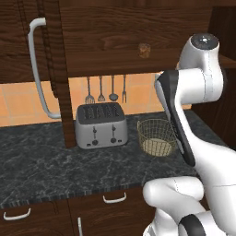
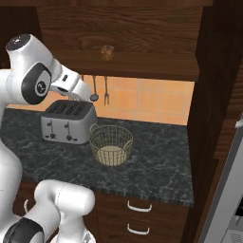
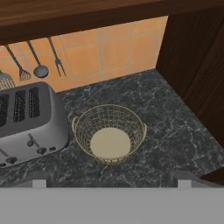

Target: Open the cabinet, pick up the bread from the cabinet and place it in the basket. Then move the basket to the dining counter.

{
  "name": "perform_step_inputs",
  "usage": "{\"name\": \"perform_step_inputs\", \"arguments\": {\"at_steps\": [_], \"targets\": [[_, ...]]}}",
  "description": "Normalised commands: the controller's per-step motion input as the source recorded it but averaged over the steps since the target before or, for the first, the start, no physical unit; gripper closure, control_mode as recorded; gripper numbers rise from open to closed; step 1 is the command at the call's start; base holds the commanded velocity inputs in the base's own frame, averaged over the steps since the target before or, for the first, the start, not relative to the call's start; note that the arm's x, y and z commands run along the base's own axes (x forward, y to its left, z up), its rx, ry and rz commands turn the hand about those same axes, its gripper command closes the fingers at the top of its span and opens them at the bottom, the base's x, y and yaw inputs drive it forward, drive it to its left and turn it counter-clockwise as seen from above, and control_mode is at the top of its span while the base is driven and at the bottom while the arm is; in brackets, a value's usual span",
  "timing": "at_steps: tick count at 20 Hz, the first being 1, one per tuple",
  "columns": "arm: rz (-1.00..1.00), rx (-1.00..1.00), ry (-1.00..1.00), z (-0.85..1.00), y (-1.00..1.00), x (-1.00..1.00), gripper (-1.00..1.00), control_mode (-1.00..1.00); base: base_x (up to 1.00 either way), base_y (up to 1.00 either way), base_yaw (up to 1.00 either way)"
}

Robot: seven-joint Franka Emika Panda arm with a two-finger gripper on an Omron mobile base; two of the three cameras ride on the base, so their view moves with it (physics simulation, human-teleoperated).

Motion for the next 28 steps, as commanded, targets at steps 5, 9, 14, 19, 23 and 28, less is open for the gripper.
{"name": "perform_step_inputs", "arguments": {"at_steps": [5,9,14,19,23,28], "targets": [[0.00,-0.01,-0.24,0.83,0.23,0.32,-1.00,-1.00,0.00,0.00,0.00],[0.02,-0.02,-0.25,0.17,0.09,0.74,-1.00,-1.00,0.00,0.00,0.00],[0.09,-0.14,-0.08,0.13,0.02,0.72,-1.00,-1.00,0.00,0.00,0.00],[0.02,-0.07,0.11,0.36,0.00,0.83,-1.00,-1.00,0.00,0.00,0.00],[0.00,0.00,0.03,0.00,0.00,0.80,-1.00,-1.00,0.00,0.00,0.00],[-0.01,0.03,0.00,-0.03,0.00,0.57,-1.00,-1.00,0.00,0.00,0.00]]}}
